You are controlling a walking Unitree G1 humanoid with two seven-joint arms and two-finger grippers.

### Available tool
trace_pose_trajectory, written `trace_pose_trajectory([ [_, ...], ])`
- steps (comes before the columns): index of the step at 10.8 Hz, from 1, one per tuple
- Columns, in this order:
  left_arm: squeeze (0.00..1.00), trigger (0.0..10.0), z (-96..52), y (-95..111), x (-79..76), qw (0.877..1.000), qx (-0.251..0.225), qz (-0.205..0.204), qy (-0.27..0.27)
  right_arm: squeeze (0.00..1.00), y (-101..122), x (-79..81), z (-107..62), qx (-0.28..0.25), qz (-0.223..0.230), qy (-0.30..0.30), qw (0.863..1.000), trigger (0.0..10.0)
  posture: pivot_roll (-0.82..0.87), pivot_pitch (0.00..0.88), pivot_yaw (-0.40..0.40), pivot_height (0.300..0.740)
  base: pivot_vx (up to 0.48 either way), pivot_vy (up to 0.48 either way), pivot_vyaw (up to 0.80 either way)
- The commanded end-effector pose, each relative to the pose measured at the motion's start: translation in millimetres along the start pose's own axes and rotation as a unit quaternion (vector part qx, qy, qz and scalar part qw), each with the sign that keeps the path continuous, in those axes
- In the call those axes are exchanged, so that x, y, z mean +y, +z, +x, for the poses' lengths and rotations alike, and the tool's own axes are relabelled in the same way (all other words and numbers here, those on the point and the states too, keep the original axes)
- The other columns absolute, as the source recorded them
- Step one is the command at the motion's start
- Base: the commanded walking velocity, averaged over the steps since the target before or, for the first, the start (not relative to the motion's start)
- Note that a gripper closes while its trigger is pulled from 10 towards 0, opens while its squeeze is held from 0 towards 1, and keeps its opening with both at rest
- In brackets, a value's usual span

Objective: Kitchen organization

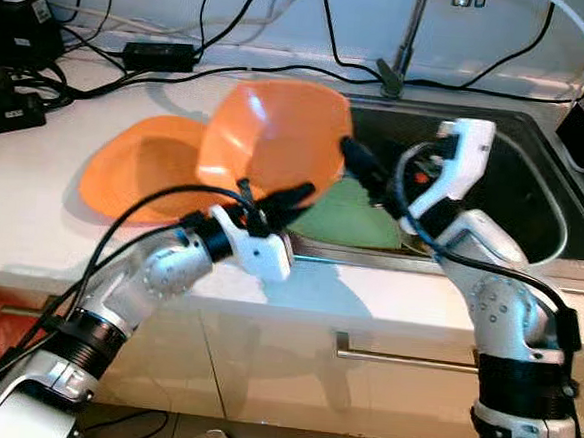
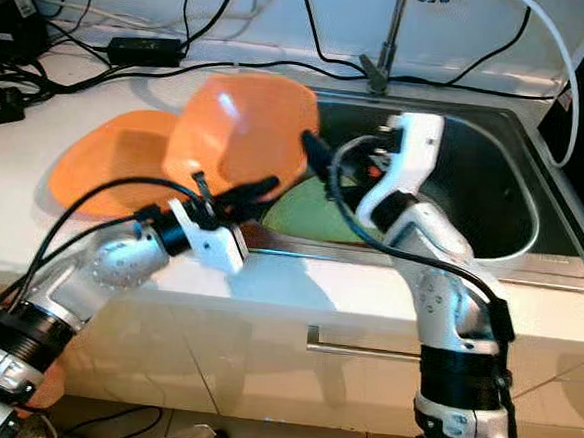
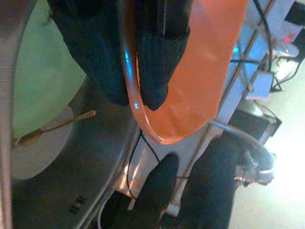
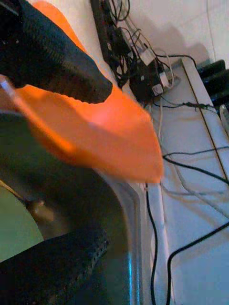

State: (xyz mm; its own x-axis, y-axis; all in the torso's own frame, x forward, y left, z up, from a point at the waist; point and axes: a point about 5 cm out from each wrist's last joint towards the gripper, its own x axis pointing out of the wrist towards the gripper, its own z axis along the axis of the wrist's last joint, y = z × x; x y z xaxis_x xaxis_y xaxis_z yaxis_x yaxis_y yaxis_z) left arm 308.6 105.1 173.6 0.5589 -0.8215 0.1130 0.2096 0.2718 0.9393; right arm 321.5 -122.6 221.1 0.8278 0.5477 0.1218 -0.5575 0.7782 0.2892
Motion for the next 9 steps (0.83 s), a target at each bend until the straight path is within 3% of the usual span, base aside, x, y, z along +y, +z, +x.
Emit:
trace_pose_trajectory([
  [1, 0.00, 0.0, 5.5, 7, 6.3, 0.999, -0.026, 0.017, 0.013, 0.00, 2, 1.1, 3.6, 0.002, -0.001, 0.009, 1.000, 10.0, 0.20, 0.058, 0.003, 0.740, 0.000, 0.000, 0.00],
  [3, 0.00, 0.0, 8.6, 12, 3.7, 0.999, -0.042, 0.017, 0.011, 0.00, 0, 0.8, 6.9, 0.015, -0.012, 0.015, 1.000, 10.0, 0.20, 0.062, 0.004, 0.740, 0.000, 0.000, 0.00],
  [5, 0.00, 0.0, 17.3, 26, 13.9, 0.996, -0.071, 0.026, 0.038, 0.00, -5, 1.4, 9.5, 0.035, -0.004, 0.028, 0.999, 10.0, 0.21, 0.065, 0.009, 0.740, 0.000, 0.000, 0.00],
  [8, 0.00, 0.0, 23.1, 33, 16.7, 0.994, -0.094, 0.035, 0.039, 0.00, 0, -13.8, 17.7, 0.059, 0.016, 0.029, 0.998, 10.0, 0.22, 0.063, 0.013, 0.740, 0.000, 0.000, 0.00],
  [9, 0.00, 0.0, 21.8, 34, 14.7, 0.994, -0.100, 0.040, 0.030, 0.00, 7, -18.6, 20.7, 0.071, 0.009, 0.028, 0.997, 2.9, 0.21, 0.067, 0.015, 0.740, 0.000, 0.000, 0.00],
])
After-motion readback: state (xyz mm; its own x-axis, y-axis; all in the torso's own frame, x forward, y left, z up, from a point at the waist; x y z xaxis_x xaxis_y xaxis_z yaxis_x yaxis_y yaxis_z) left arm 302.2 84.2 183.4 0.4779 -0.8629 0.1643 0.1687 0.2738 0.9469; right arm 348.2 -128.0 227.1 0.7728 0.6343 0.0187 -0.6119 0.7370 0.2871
